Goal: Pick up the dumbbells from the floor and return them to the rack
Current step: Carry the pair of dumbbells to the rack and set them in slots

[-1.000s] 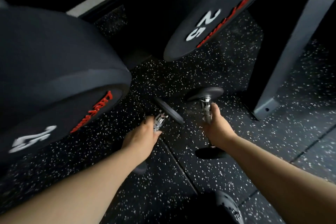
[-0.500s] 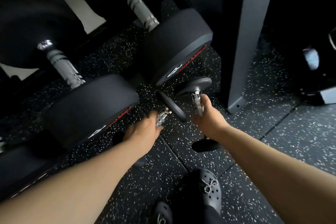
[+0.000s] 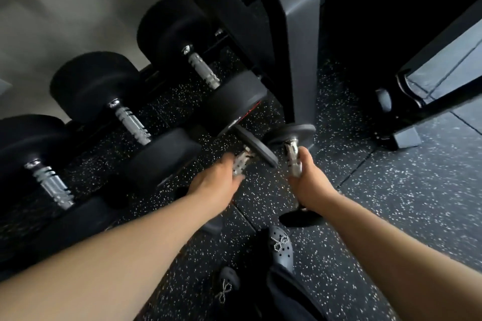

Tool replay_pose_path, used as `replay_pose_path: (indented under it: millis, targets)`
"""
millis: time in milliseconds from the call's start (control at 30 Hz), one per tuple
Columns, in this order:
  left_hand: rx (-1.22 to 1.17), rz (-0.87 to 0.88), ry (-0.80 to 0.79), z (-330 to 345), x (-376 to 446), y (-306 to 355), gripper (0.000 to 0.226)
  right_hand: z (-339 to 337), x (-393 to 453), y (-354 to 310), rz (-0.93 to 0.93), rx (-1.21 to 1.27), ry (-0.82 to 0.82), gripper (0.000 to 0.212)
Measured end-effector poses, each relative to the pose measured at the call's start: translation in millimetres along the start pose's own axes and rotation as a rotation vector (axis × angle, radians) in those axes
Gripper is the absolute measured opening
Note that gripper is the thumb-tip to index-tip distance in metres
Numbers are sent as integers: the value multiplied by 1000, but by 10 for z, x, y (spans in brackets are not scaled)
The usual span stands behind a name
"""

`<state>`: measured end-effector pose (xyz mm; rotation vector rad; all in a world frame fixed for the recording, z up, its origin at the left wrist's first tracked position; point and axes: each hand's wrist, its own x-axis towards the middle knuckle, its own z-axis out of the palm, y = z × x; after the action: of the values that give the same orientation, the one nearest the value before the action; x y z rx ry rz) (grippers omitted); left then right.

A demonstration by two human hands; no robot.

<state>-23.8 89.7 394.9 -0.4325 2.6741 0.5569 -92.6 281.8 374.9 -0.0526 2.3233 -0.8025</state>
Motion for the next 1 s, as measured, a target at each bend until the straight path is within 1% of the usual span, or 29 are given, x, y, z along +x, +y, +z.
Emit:
replay_pose_path:
  millis: [167, 267, 400, 467, 533, 600, 800, 867, 1000]
  targets:
    - [-47, 15, 66, -537, -221, 156, 29, -376, -387, -397, -32, 41, 32, 52]
    - [-75, 5, 89, -908, -417, 197, 33, -576, -641, -689, -48, 71, 36, 54]
    - [-151, -47, 96, -1428, -728, 189, 32, -802, -953, -1132, -103, 93, 53, 57]
    - [-220, -106, 97, -1678, -888, 152, 31, -895, -1101, -1376, -131, 89, 45, 58]
    - [-337, -160, 120, -1904, -1032, 83, 29, -964, -1246, -1613, -154, 80, 32, 63]
    - [-437, -200, 169, -2122, -1165, -7, 29, -1004, -1373, -1841, -185, 61, 25, 67]
    - [-631, -324, 305, -2680, -1586, -336, 27, -962, -1678, -2476, -290, -5, -14, 71]
    - [-676, -360, 354, -2821, -1739, -453, 30, -895, -1757, -2668, -336, -10, -48, 73]
    - [-734, -439, 417, -2993, -2045, -691, 29, -719, -1875, -3045, -361, 16, -119, 74]
